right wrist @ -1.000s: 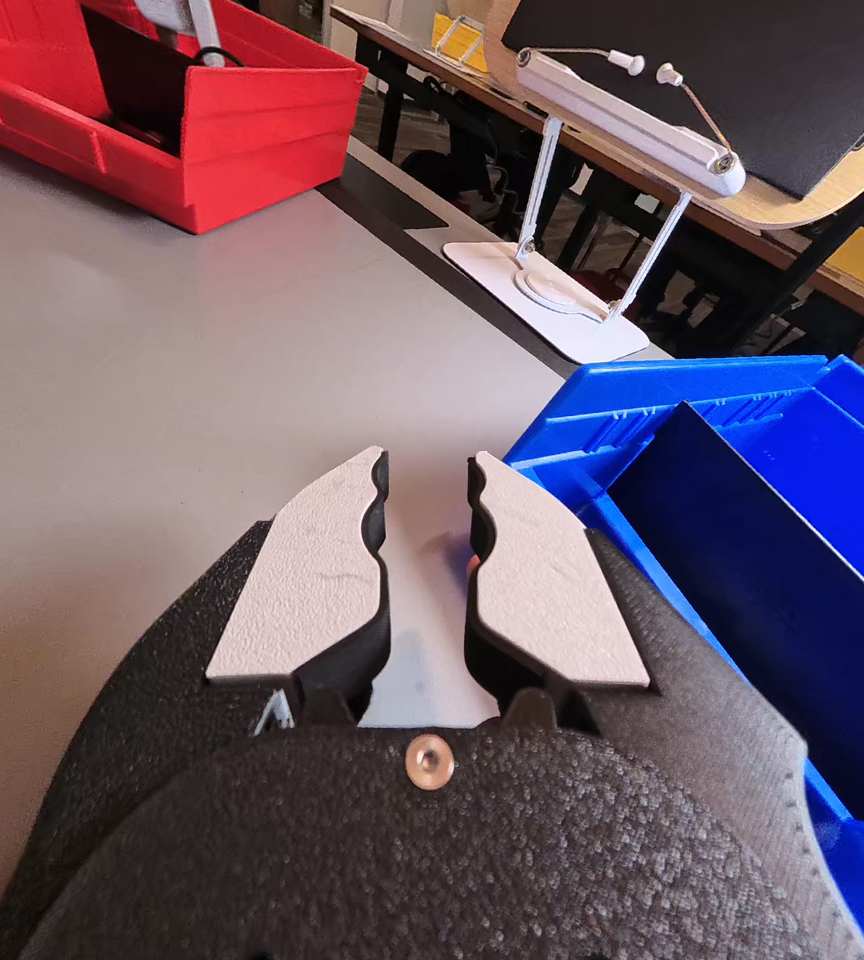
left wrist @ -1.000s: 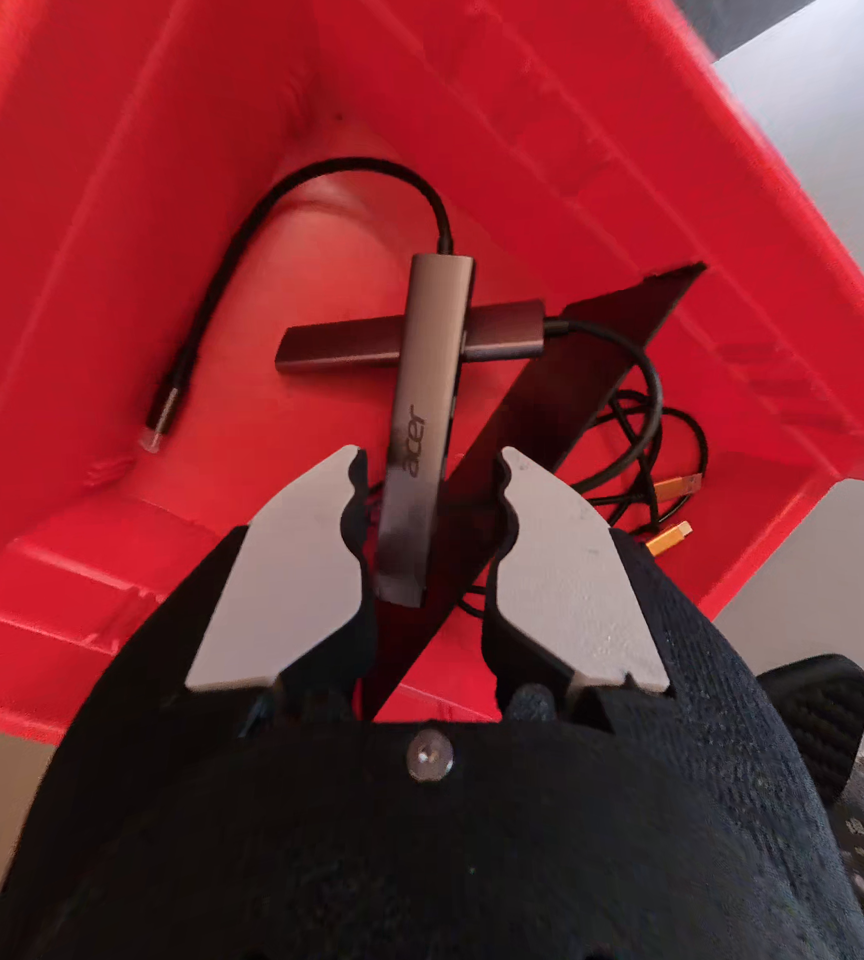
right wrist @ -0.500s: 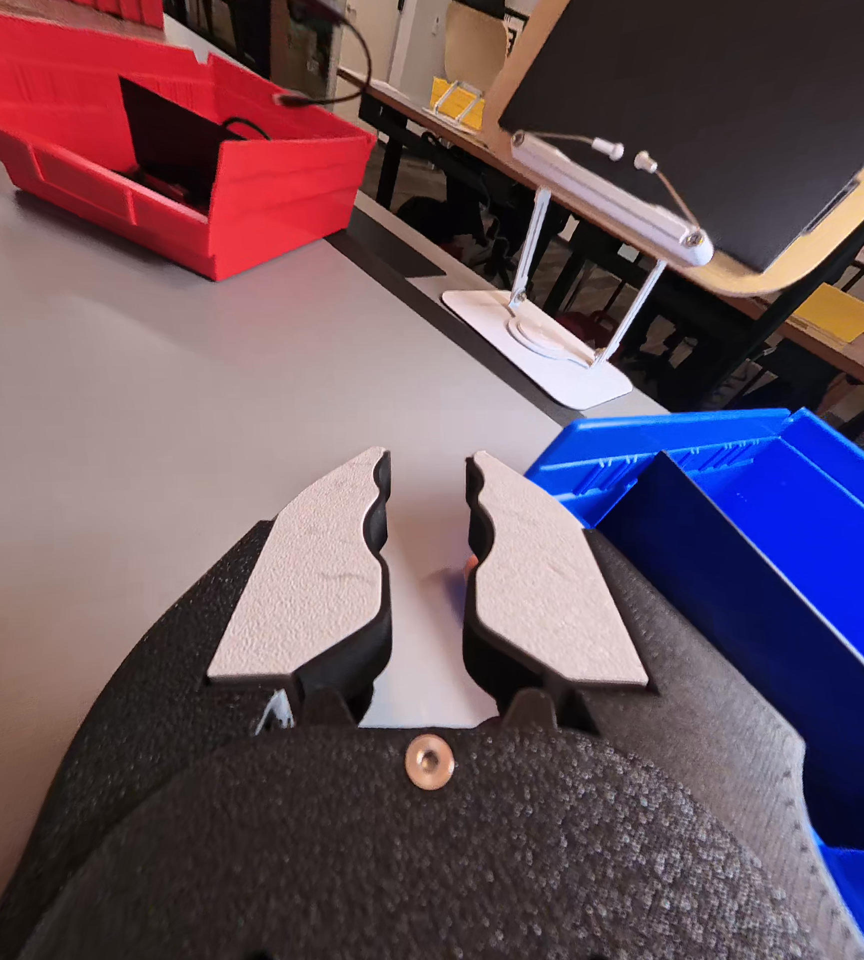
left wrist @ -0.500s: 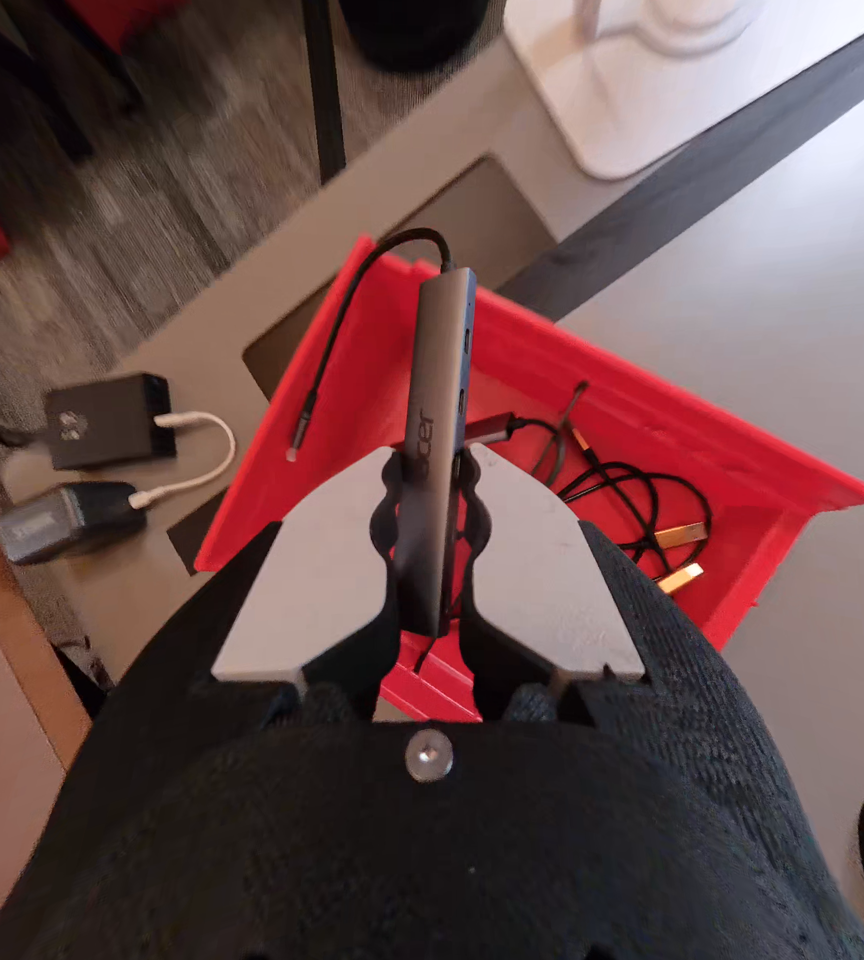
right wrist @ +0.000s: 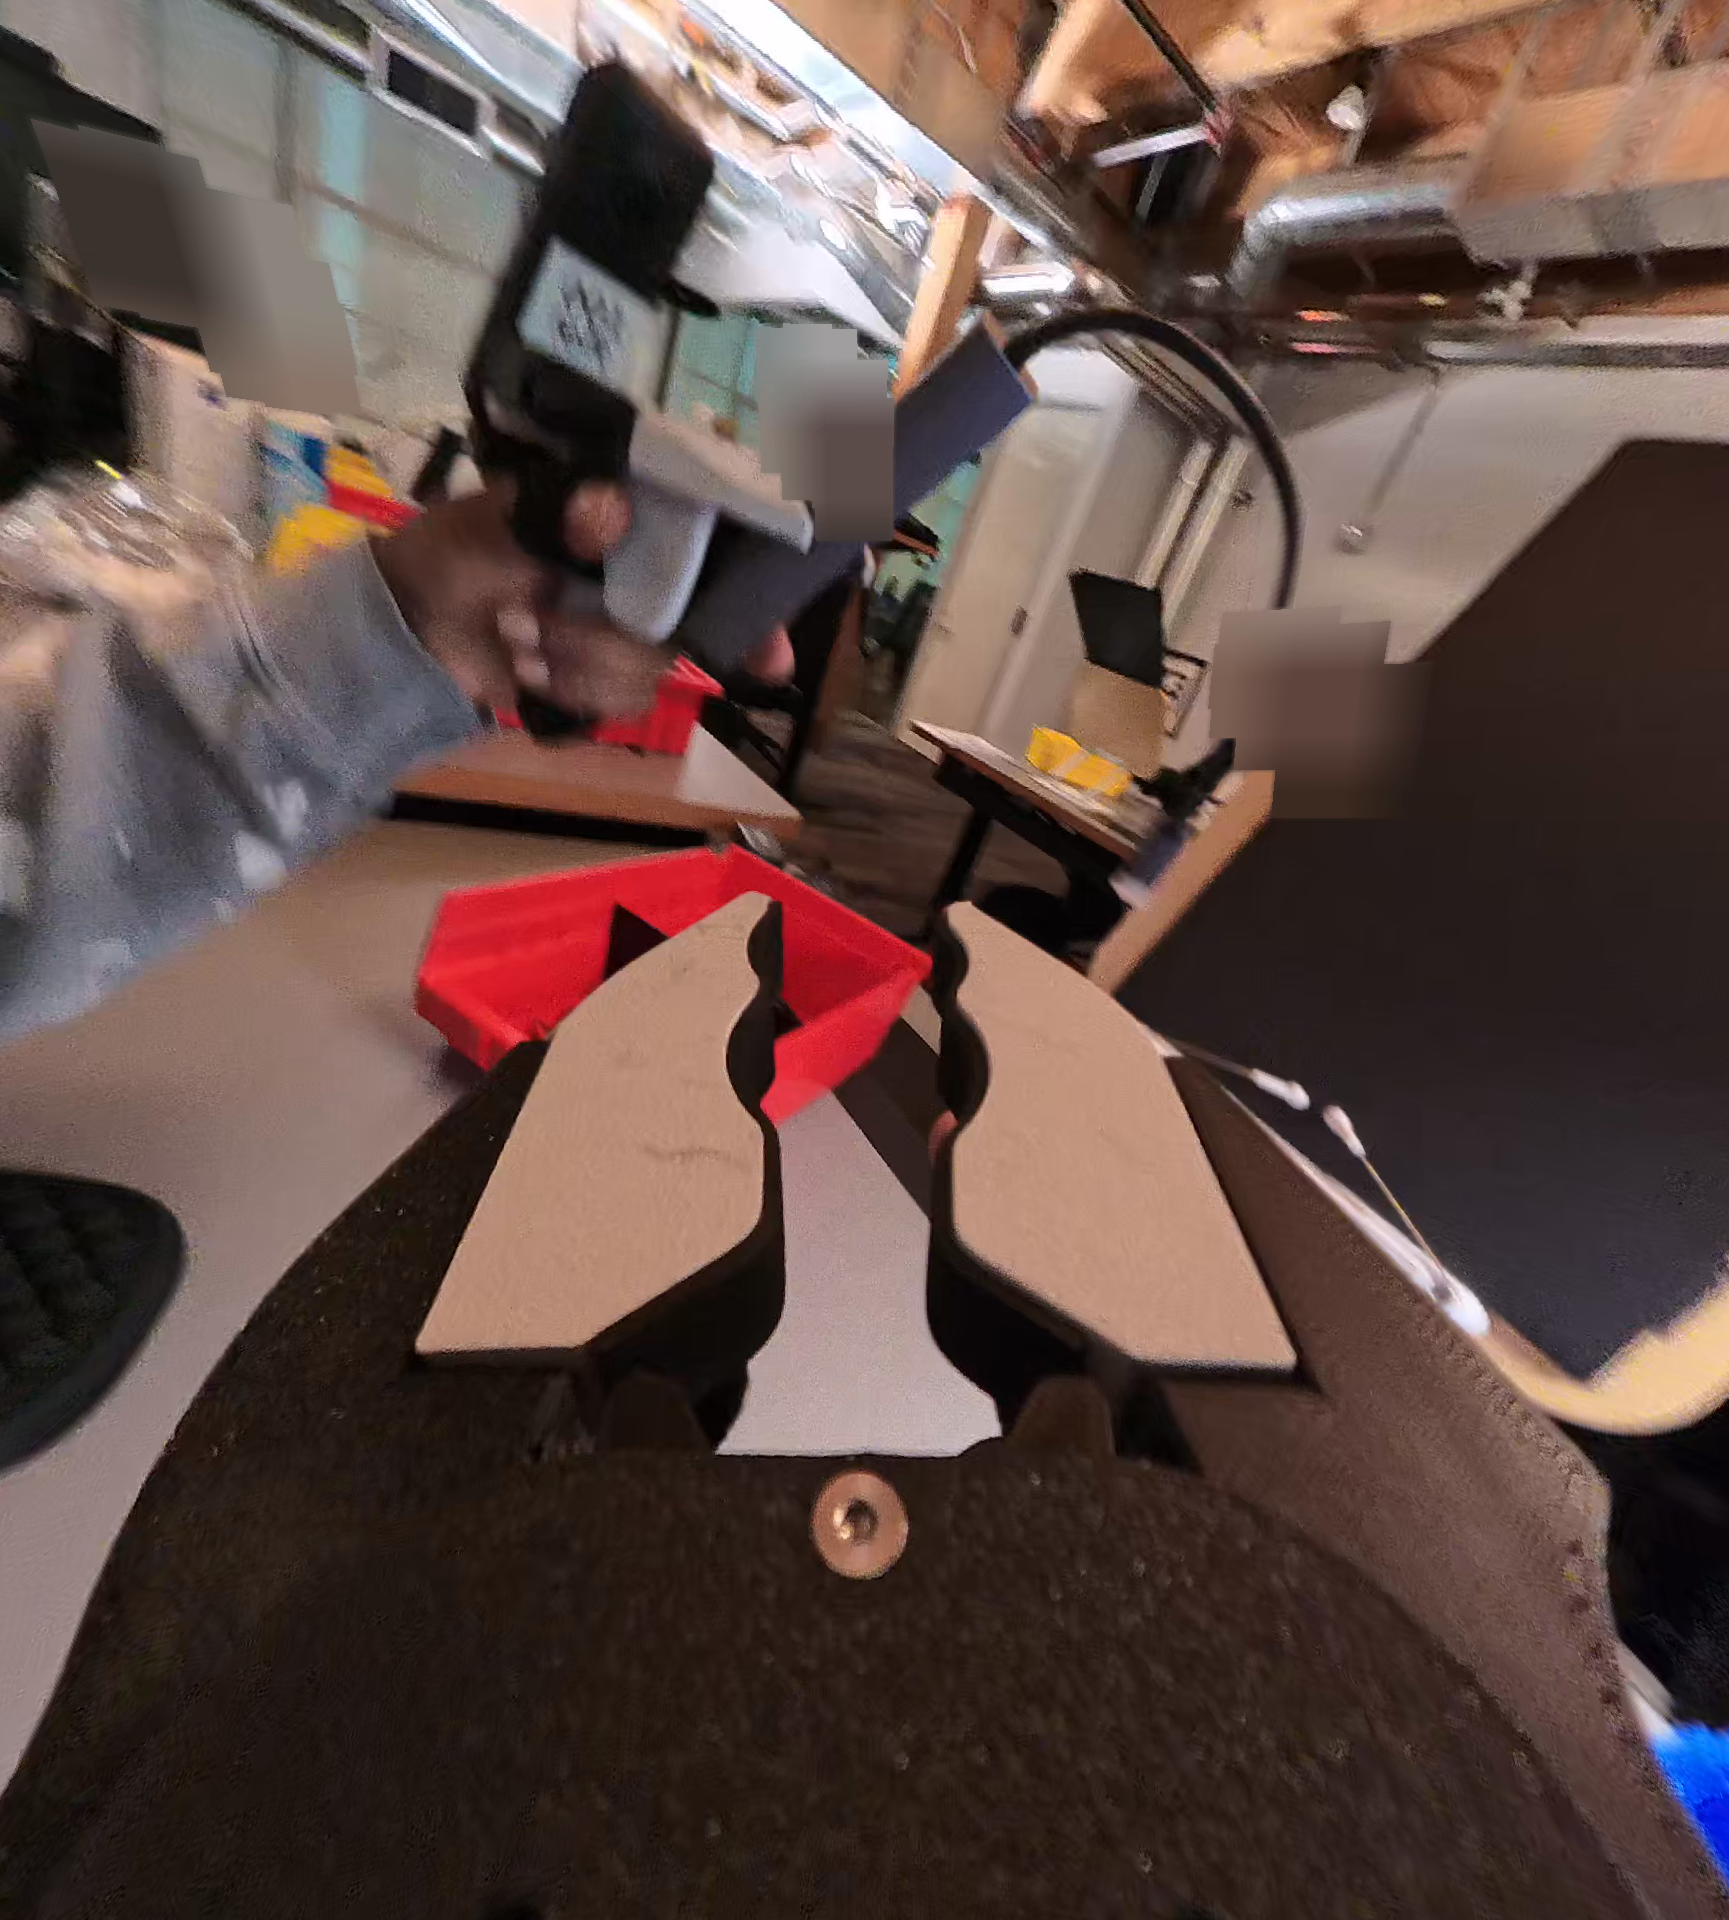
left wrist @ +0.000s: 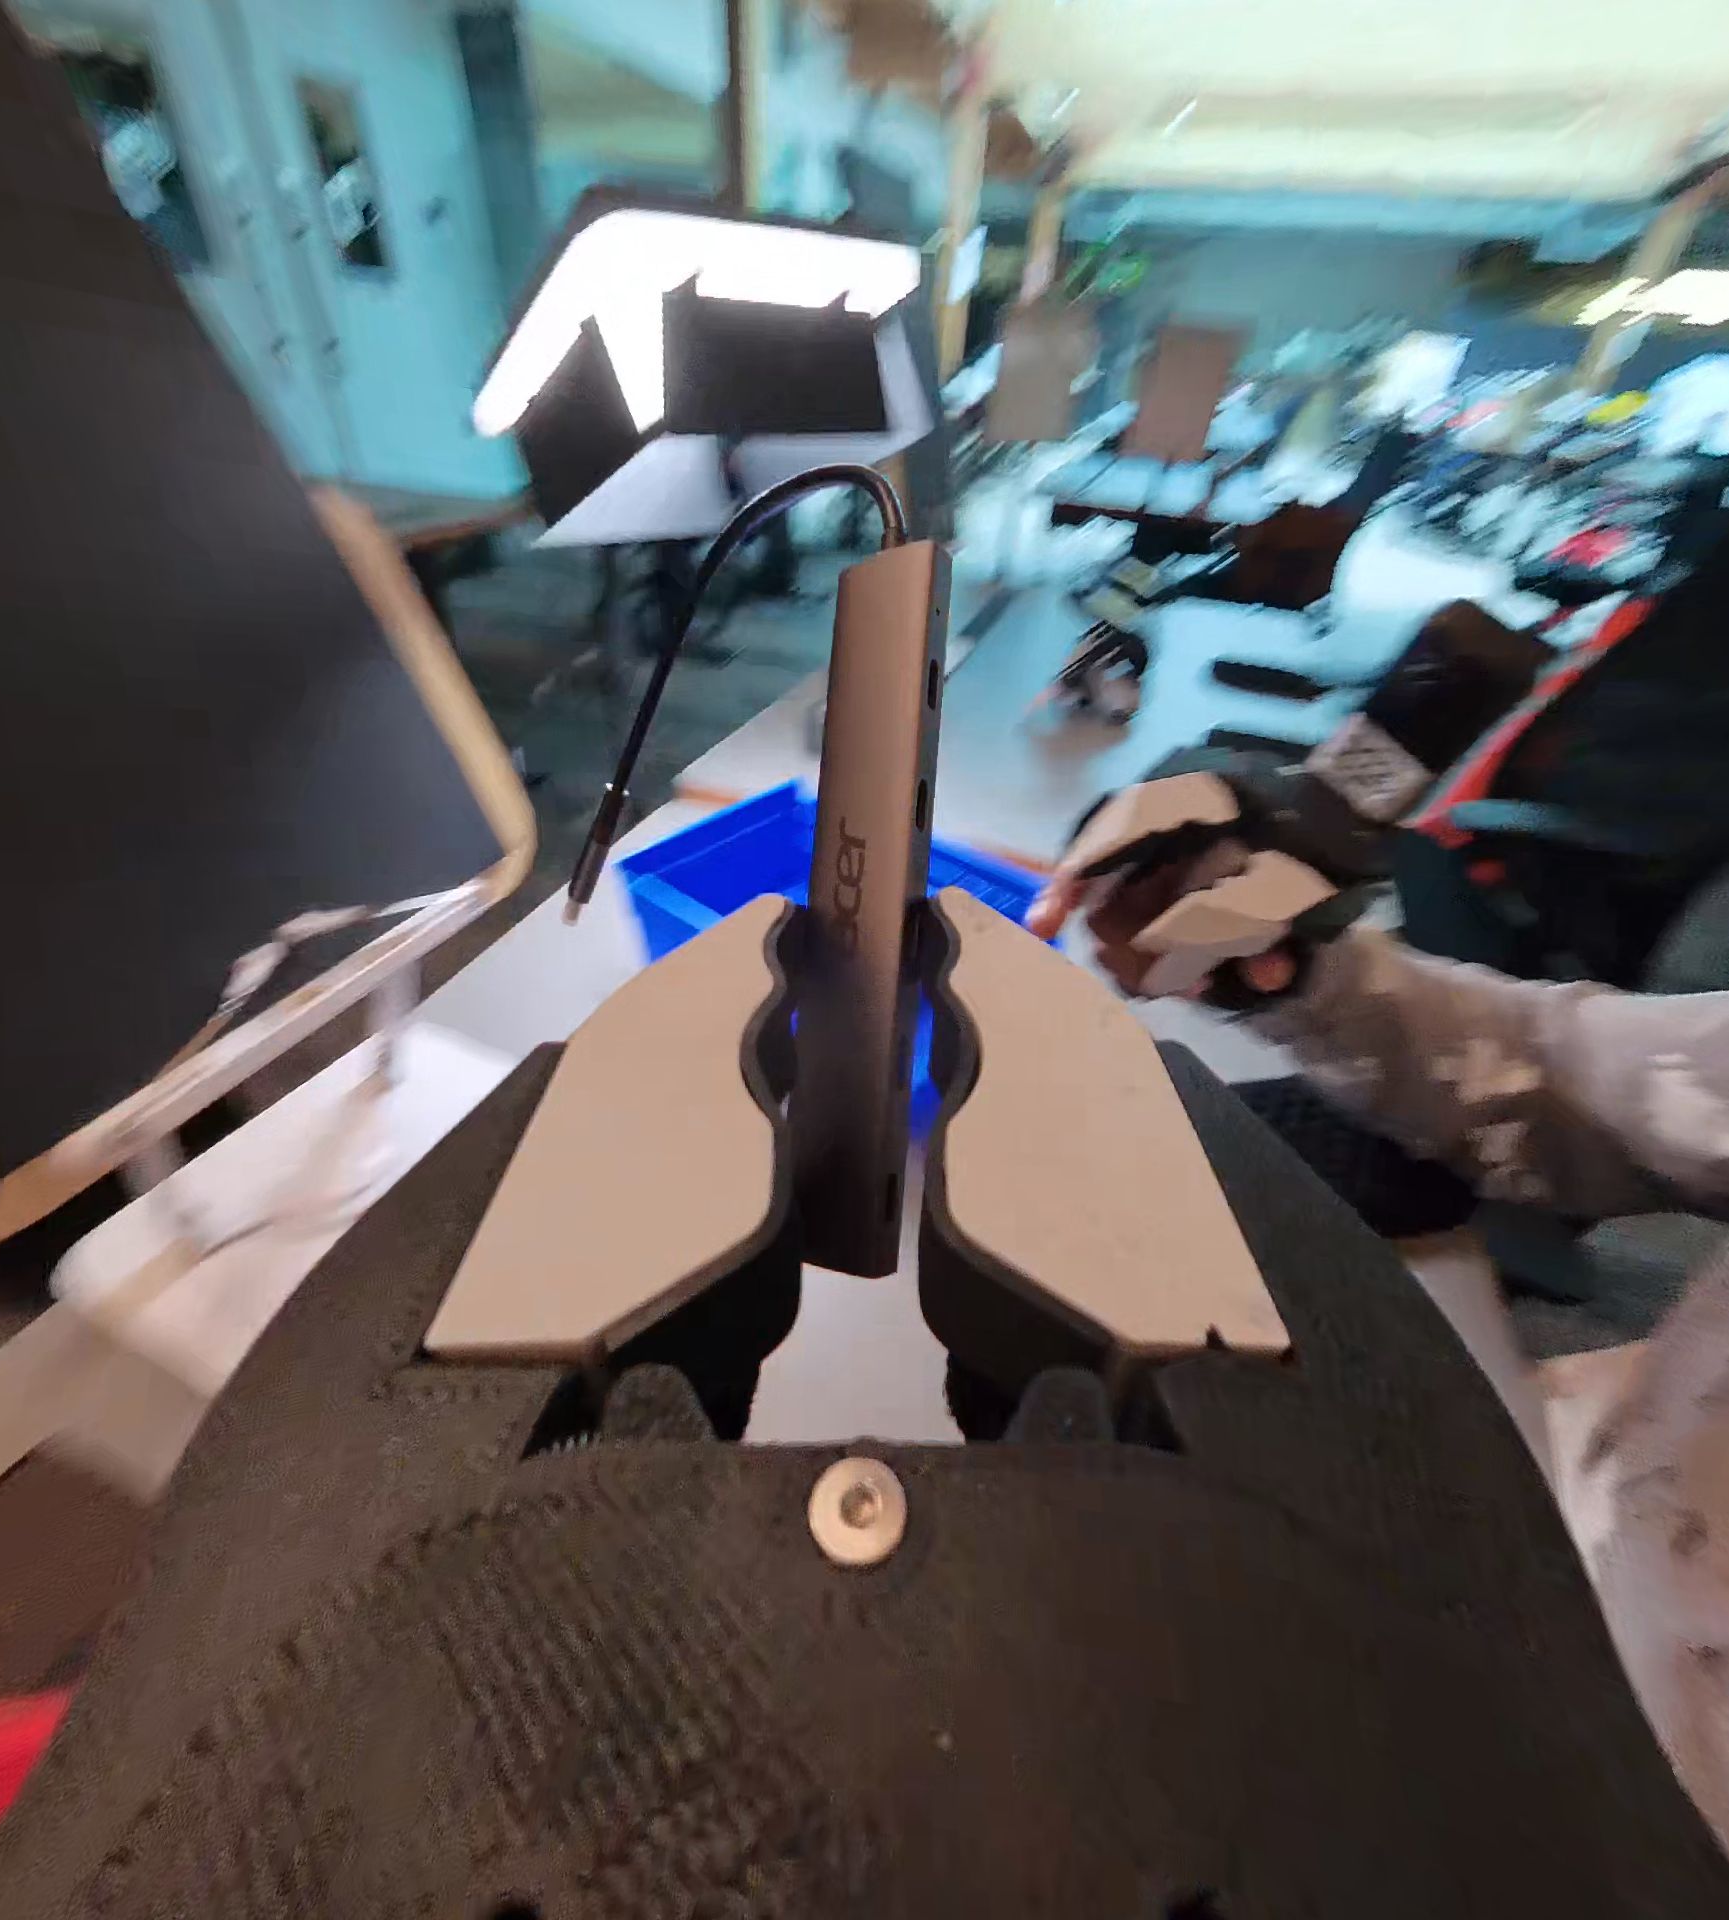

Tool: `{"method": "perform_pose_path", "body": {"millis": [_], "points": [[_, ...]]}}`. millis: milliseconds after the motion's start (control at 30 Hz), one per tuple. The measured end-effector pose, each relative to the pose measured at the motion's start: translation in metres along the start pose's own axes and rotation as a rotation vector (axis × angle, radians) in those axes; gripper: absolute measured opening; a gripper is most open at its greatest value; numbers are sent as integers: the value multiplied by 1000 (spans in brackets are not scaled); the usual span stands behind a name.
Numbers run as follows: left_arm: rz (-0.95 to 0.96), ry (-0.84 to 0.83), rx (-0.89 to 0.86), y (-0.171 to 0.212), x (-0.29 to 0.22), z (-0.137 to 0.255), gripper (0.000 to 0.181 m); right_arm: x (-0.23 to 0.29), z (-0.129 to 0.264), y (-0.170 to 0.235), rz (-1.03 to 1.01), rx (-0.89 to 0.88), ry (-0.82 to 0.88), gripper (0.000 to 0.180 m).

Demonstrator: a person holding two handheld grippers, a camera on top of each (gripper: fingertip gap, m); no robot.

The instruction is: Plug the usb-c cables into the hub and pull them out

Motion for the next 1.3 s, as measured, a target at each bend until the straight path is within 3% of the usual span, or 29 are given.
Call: {"method": "perform_pose_path", "body": {"millis": [167,333,467,833,967,1100,1233,1300], "points": [[101,388,-144,25,-66,-37,22,9,-3,-22,-52,-74,-122,29],[222,661,-55,59,-99,-73,22,22,9,-15,-71,-111,-271,32],[291,756,-40,72,-109,-84,21,33,19,-13,-60,-119,-371,15],[297,827,49,81,-130,-82,21,49,28,-13,-99,-126,-496,17],[237,708,5,76,-119,-83,21,41,30,-16,-84,-154,-446,10],[-24,403,6,77,-97,-85,34,28,33,-15,-102,-178,-400,10],[-260,234,86,83,-94,-86,25,21,32,-15,-141,-202,-379,10],[-339,167,117,85,-93,-88,11,19,30,-14,-138,-199,-353,10]]}}
Point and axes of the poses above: each gripper's, where its closed fingertips meet, z back along the fingers, y out of its underside, x = y × z across the jaws, the point moved 2 cm from there along z, back along the fingers
